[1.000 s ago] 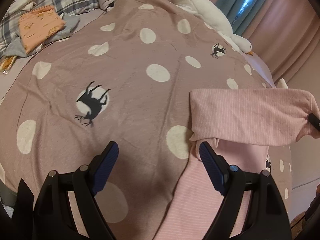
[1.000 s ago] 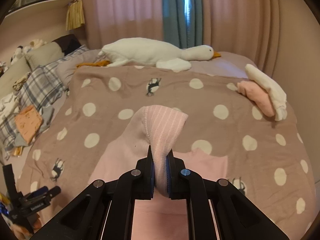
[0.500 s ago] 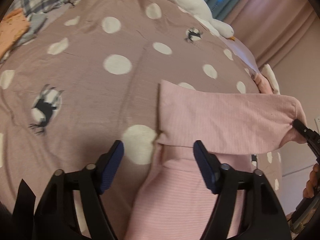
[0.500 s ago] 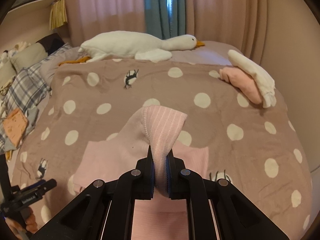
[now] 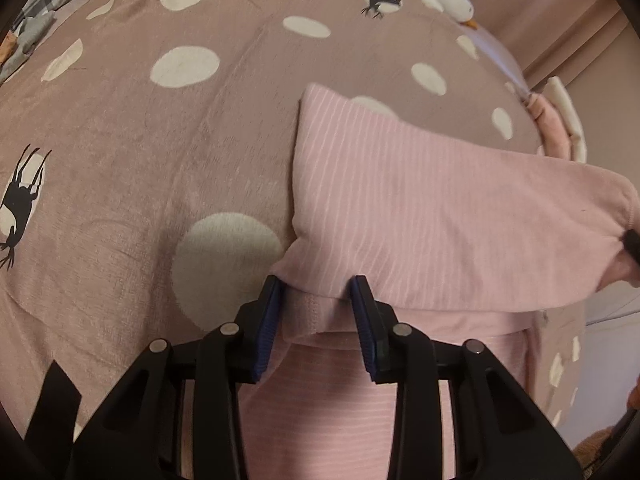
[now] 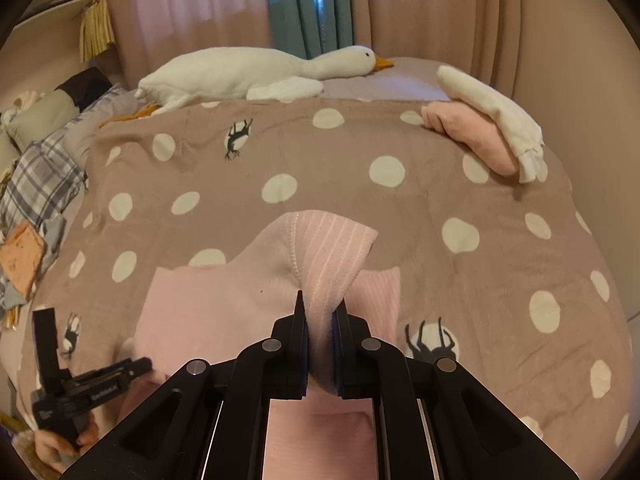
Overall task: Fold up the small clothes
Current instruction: 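Pinch the folded shirt edge with the left gripper while the right gripper holds its end, then hold the fold with the left gripper while the right gripper opens and releases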
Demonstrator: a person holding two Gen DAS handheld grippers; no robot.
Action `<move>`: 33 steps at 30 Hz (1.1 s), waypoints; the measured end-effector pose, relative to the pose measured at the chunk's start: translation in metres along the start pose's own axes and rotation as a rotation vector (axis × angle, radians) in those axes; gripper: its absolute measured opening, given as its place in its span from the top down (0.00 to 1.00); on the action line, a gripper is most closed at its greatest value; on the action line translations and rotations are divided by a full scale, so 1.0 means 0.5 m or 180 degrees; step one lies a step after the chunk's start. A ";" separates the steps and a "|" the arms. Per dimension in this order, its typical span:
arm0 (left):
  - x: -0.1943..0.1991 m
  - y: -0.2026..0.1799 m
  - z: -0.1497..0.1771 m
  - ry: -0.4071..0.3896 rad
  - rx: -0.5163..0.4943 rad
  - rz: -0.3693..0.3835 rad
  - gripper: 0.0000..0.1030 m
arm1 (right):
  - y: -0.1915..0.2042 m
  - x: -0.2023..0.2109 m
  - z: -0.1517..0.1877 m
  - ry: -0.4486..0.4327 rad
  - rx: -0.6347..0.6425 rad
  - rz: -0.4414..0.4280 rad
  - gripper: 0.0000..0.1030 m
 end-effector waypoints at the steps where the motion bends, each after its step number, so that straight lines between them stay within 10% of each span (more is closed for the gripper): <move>1: -0.004 0.002 0.000 -0.0006 -0.0003 -0.0030 0.66 | -0.002 -0.003 0.003 0.0011 -0.0008 -0.0012 0.90; 33: -0.025 0.020 -0.007 0.0033 0.0118 -0.0100 0.60 | -0.067 -0.084 0.102 0.0374 -0.0311 -0.0055 0.90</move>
Point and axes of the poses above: each gripper's, at about its wrist camera, not at the fingertips, and x roughly against the way its jaws point, y to its left, z to its underside, the point moved 9 cm from there along -x, roughly the way its jaws point, and after that the axes turned 8 degrees about x, right-handed, at the moved point
